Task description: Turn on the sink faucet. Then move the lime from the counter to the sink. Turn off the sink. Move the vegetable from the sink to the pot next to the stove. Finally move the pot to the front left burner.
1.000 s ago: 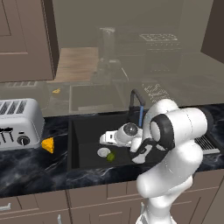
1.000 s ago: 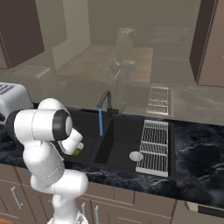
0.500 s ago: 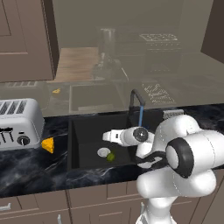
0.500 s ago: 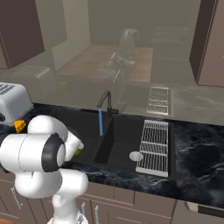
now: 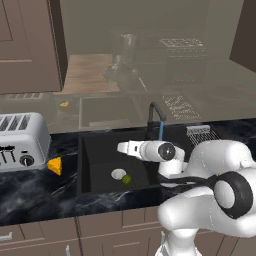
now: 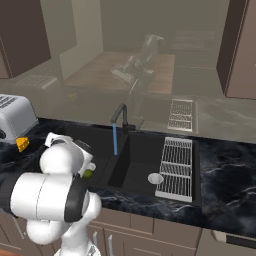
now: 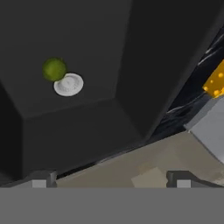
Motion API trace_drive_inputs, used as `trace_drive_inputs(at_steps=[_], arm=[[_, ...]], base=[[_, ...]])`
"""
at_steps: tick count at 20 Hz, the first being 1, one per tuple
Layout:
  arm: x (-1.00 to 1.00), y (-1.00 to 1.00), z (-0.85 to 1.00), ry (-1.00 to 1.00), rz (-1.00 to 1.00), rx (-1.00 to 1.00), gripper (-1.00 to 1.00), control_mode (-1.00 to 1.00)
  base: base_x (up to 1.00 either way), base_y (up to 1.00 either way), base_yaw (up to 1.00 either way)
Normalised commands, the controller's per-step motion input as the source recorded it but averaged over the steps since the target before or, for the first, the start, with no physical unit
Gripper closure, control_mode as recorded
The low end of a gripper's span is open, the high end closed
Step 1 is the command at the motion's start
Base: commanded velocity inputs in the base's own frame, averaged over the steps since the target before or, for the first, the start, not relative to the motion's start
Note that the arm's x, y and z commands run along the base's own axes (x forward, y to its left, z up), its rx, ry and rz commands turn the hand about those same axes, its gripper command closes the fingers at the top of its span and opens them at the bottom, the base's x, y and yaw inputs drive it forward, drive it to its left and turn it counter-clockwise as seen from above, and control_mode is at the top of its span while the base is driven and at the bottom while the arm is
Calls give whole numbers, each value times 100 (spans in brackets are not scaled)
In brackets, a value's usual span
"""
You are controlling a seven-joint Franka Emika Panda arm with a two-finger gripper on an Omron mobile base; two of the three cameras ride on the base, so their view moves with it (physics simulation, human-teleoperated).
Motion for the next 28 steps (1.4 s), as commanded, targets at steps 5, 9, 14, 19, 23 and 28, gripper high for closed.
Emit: trace_drive_inputs(at_steps=[5,9,14,19,23,28], arm=[[17,35,100,4,0,0,-100,-100],[16,43,100,7,-2,-2,-100,-100],[10,24,100,9,-4,-5,-100,-100],[2,-3,85,1,-1,-10,-100,-100],[-19,-33,12,-9,1,-14,-100,-100],[-58,-56,-16,-19,1,-4,-100,-100]], base=[[0,0,0],[0,0,0],[0,0,0],[0,0,0],[0,0,0],[0,0,0]])
